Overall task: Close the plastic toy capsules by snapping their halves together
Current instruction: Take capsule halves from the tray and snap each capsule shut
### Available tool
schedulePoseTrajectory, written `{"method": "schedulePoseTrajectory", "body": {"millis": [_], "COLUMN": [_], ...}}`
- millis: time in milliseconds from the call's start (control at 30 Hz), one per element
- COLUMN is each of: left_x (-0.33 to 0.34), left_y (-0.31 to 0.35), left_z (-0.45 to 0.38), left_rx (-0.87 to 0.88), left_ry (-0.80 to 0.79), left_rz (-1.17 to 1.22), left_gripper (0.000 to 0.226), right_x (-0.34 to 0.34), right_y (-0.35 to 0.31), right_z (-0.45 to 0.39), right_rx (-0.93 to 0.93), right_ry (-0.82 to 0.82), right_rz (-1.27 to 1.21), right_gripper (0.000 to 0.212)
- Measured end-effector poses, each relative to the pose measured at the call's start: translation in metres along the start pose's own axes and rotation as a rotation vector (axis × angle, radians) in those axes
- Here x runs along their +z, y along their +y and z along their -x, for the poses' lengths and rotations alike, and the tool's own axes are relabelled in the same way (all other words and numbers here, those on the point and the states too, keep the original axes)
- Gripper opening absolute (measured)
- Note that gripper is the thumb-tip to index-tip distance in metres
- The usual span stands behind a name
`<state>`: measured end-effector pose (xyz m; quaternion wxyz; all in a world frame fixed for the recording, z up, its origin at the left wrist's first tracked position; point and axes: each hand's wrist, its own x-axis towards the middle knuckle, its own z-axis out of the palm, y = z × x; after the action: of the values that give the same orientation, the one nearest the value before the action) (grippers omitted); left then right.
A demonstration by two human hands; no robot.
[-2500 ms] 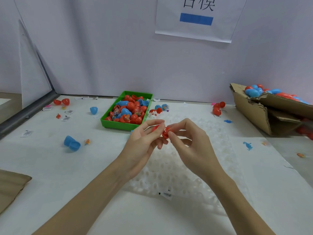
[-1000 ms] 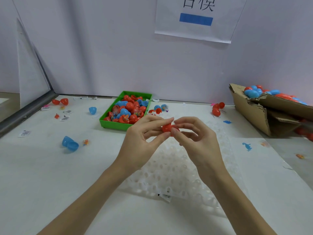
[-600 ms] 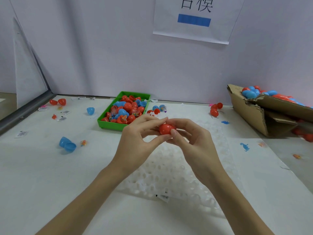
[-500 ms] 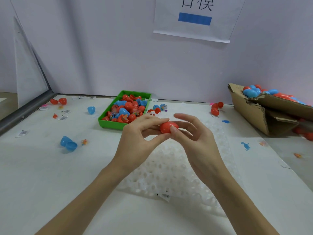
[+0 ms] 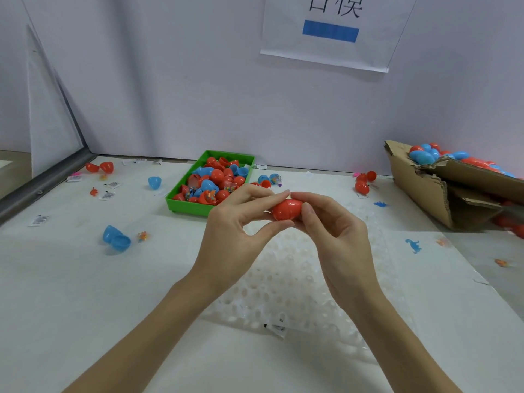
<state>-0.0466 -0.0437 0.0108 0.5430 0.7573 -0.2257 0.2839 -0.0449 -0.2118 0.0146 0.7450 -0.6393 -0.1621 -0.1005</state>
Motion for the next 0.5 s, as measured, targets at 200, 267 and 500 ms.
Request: {"method": "schedulePoseTrajectory", "body": {"millis": [200,267,500], "left_x": [0.004,0.005,0.011], "left_y": [0.008,0.01,0.006], "left_z": [0.002,0.002,0.01], "left_rx": [-0.072,-0.084,0.183], "left_ry": [0.025,0.031,0.114], "left_rz": [0.06,0.061,-0.351], "left_gripper": [0.045,0.045,0.041], "right_x": [0.002,0.004,0.015], "right_y": [0.0,0.001,0.003], "right_z": [0.001,0.002,0.009], "right_rx": [-0.054,-0.12,-0.252], "right_ry": [0.007,-0.004,-0.014], "right_rz": [0.085,0.178,0.401], "right_gripper": [0.016,0.017,0.028]}}
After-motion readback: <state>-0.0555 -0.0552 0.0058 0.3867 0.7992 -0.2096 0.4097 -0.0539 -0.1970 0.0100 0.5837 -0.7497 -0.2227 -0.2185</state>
